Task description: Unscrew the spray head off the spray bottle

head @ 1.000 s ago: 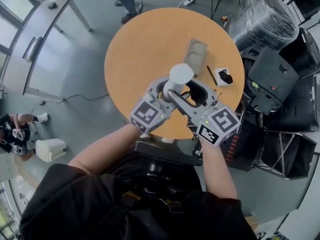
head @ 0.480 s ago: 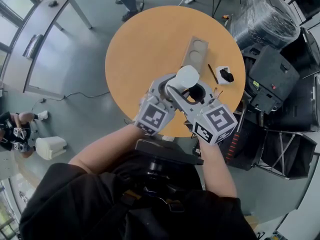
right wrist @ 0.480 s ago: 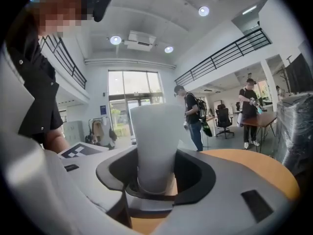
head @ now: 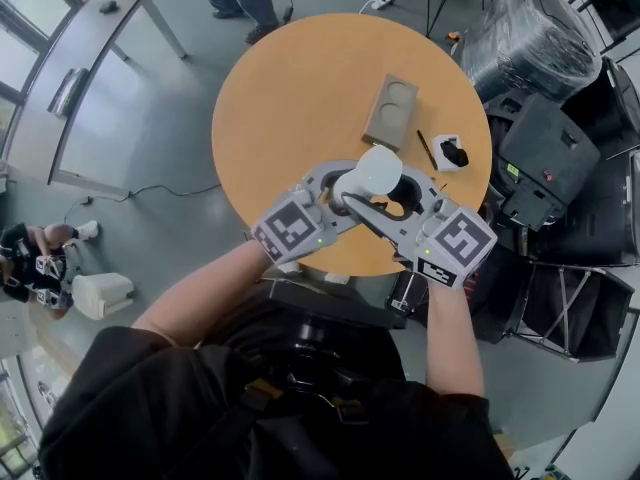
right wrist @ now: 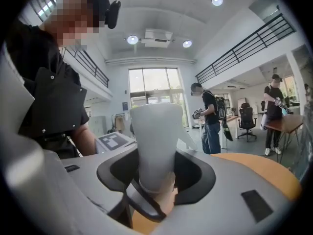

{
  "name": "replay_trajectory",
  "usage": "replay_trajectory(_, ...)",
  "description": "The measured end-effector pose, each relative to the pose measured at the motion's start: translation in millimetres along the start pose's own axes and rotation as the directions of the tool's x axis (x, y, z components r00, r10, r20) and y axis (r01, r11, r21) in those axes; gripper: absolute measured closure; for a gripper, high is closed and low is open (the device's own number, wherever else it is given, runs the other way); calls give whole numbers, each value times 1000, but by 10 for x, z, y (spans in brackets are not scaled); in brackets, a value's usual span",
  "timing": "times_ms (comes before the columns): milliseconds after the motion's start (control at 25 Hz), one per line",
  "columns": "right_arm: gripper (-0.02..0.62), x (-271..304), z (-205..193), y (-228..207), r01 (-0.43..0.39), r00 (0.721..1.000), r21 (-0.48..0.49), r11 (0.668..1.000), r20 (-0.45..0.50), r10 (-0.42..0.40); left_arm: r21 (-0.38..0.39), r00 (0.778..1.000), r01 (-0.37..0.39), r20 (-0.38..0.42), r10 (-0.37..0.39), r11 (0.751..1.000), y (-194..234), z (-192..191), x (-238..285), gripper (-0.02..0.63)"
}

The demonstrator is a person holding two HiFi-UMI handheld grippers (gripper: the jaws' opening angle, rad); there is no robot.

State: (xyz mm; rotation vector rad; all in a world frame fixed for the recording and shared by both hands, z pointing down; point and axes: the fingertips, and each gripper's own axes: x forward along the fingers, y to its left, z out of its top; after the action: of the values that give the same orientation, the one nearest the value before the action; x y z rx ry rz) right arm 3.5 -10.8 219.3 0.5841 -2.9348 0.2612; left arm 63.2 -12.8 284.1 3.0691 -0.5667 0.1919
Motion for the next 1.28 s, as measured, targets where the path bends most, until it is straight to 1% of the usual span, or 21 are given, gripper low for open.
replay_trajectory(80, 379, -44, 7, 58, -61, 998, -40, 997, -20, 61, 6, 995, 102, -12, -102, 995, -105, -27, 1, 318)
replay_trajectory(160, 379, -63, 8, 111, -99, 995, -56, 994, -31, 97, 14, 989, 150, -11, -149, 989, -165, -18, -18, 318)
replay_trajectory(320, 373, -90, 2, 145, -121, 993, -49, 991, -18, 120, -14, 984, 175, 20, -174, 985, -217, 27, -29, 316)
replay_trajectory(400, 365, -78, 0, 132, -112, 994, -54, 992, -19, 111, -24, 986, 166, 37, -165, 986, -209, 43, -24, 316)
replay_trajectory(480, 353, -56, -30, 120, -99, 995, -55, 994, -33, 97, -28, 989, 143, 51, -141, 989, -185, 53, -20, 316)
replay_trajectory(560, 296, -64, -69, 107, -81, 996, -43, 996, -47, 79, -34, 992, 111, 64, -109, 993, -160, 65, -10, 316)
replay_trajectory(600, 293, -81, -74, 88, -63, 997, -31, 998, -47, 62, -40, 994, 90, 70, -87, 995, -136, 67, -4, 314)
replay_trajectory(640, 291, -101, -65, 56, -34, 999, -18, 999, -41, 33, -45, 996, 62, 73, -58, 997, -99, 65, 0, 314)
replay_trajectory(720, 290, -136, -11, -40, 58, 998, 7, 998, -12, -58, -47, 997, -30, 69, 33, 998, 30, 58, -3, 314)
replay_trajectory(800, 291, -141, 72, -132, 163, 986, 23, 986, 28, -164, -46, 988, -135, 68, 138, 990, 190, 82, -17, 314)
replay_trajectory(840, 293, -127, 110, -161, 203, 978, 29, 979, 45, -205, -50, 982, -174, 71, 177, 983, 259, 103, -23, 314)
replay_trajectory(920, 296, -69, 172, -200, 256, 964, 38, 966, 69, -259, -55, 970, -228, 75, 231, 972, 365, 137, -17, 314)
replay_trajectory(1040, 298, 23, 235, -295, 328, 940, 52, 943, 84, -332, -29, 955, -289, 54, 291, 957, 467, 132, 25, 314)
replay_trajectory(1080, 313, 38, 241, -338, 360, 929, 45, 932, 80, -362, -20, 950, -308, 43, 309, 951, 488, 115, 40, 314)
replay_trajectory(1160, 377, 54, 242, -388, 396, 915, 16, 918, 71, -396, -22, 945, -325, 35, 326, 945, 499, 83, 65, 314)
replay_trajectory(1200, 382, 59, 240, -385, 391, 918, -1, 920, 69, -390, -34, 947, -317, 39, 319, 948, 485, 80, 76, 314)
replay_trajectory(1280, 387, 54, 230, -349, 345, 937, -28, 938, 68, -343, -46, 960, -272, 54, 275, 961, 434, 87, 94, 314)
